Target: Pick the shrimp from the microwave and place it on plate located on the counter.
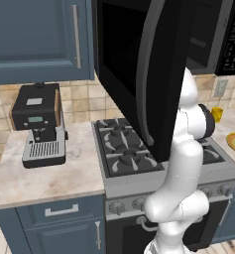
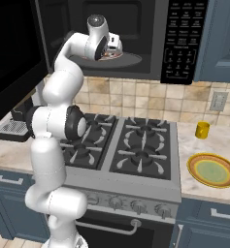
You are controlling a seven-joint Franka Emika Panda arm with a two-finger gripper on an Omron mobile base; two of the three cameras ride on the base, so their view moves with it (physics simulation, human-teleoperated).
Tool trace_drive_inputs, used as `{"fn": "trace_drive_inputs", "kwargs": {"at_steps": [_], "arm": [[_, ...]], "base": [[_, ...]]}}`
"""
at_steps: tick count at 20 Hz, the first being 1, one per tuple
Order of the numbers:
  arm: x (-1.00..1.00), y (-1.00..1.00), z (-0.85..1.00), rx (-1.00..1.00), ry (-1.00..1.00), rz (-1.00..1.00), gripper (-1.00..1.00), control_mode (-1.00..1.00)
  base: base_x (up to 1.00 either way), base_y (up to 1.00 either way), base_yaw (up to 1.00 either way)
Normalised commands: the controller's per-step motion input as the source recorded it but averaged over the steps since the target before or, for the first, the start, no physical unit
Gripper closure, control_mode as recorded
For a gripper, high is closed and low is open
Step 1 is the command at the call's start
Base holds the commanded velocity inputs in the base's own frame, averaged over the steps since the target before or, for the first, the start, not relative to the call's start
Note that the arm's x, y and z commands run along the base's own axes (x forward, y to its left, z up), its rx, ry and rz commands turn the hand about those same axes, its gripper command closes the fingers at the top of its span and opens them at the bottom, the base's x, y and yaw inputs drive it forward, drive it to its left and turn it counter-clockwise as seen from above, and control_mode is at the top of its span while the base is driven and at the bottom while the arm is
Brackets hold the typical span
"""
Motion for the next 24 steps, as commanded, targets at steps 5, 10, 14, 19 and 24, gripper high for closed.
{"fn": "trace_drive_inputs", "kwargs": {"at_steps": [5, 10, 14, 19, 24], "arm": [[0.06, 0.01, 0.00, 0.00, 0.00, 0.00, -1.00, -1.00], [0.00, 0.00, 0.02, 0.00, 0.00, 0.00, -1.00, -1.00], [0.01, 0.03, 0.00, 0.00, 0.00, 0.00, -1.00, -1.00], [0.07, 0.10, 0.00, 0.00, 0.00, 0.00, -1.00, -1.00], [0.14, 0.15, 0.00, 0.00, 0.00, 0.00, -1.00, -1.00]], "base": [[0.00, 0.00, 0.00], [0.00, 0.00, 0.00], [0.00, 0.00, 0.00], [0.00, 0.00, 0.00], [0.00, 0.00, 0.00]]}}
